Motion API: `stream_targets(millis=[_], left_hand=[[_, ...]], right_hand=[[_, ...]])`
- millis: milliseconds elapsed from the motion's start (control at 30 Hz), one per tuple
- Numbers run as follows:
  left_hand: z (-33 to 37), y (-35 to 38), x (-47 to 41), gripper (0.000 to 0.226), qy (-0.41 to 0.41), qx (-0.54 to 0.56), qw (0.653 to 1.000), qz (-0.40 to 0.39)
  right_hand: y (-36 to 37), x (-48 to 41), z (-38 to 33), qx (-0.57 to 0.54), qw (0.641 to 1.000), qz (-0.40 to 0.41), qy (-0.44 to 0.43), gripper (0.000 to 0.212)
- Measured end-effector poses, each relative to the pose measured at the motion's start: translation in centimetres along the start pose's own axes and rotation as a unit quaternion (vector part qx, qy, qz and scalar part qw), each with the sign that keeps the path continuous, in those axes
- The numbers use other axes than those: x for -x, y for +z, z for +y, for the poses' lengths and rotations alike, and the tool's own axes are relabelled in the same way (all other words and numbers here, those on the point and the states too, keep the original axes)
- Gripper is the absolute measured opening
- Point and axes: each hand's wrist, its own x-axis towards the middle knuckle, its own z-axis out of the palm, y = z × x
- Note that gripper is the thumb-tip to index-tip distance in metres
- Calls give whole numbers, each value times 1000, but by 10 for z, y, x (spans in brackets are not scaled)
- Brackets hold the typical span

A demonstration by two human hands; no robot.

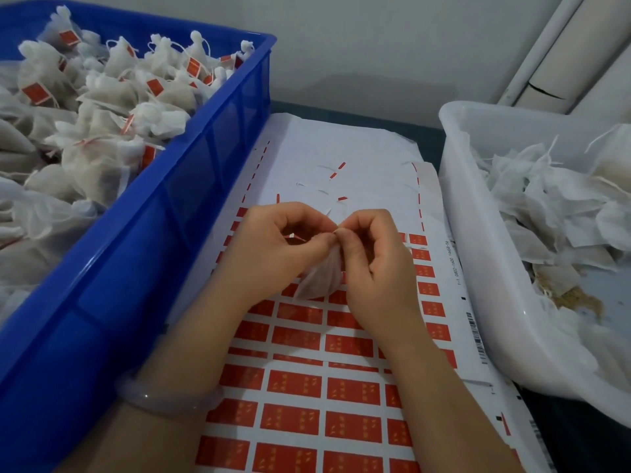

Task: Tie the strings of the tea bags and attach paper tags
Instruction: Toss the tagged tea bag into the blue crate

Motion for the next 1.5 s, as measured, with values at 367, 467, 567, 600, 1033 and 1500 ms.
stream_targets(millis=[367,467,567,600,1033,1500], left_hand=[[-1,-8,0,18,-228,366,889,-150],[-3,-8,-1,17,-231,361,893,-136],[-5,-9,0,17,-211,351,903,-125],[-6,-9,0,17,-205,348,907,-121],[-5,3,1,17,-139,216,966,-4],[3,0,2,32,-94,176,972,-125]], right_hand=[[-2,-1,-5,-36,999,-15,-2,20],[-6,-1,-6,-71,997,-27,11,18],[-4,-1,-7,-36,999,-10,-12,11],[-3,0,-6,-21,1000,4,-21,12],[4,0,-4,-65,990,35,120,17],[0,-2,0,-15,996,61,64,18]])
